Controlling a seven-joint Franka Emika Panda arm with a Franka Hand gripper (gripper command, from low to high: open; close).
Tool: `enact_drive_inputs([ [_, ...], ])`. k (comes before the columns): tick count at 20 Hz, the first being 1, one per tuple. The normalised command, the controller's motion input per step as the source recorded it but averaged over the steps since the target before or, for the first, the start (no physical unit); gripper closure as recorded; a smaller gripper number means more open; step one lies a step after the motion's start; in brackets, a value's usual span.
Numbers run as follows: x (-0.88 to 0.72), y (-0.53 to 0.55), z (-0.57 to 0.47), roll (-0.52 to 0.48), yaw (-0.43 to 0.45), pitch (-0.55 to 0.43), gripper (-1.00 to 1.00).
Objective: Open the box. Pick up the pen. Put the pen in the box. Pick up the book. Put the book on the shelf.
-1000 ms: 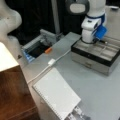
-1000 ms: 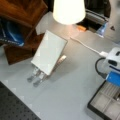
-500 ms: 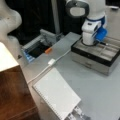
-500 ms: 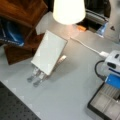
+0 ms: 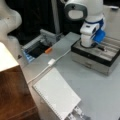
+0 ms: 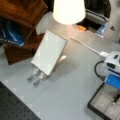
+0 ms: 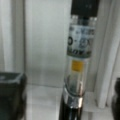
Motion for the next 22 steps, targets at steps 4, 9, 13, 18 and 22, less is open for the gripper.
enact_drive_inputs([
  [4,-0.09,-0.03,-0.07,0.001,-0.024,-0.107,-1.00],
  [9,-0.10,-0.05,-0.03,-0.014,-0.002,-0.076,-1.00],
  [13,-0.14,-0.12,0.08,-0.030,0.048,-0.015,-1.00],
  [18,-0.21,-0.29,0.13,-0.028,0.107,0.034,-1.00],
  [22,-0.25,-0.52,0.15,-0.017,0.154,0.054,-1.00],
])
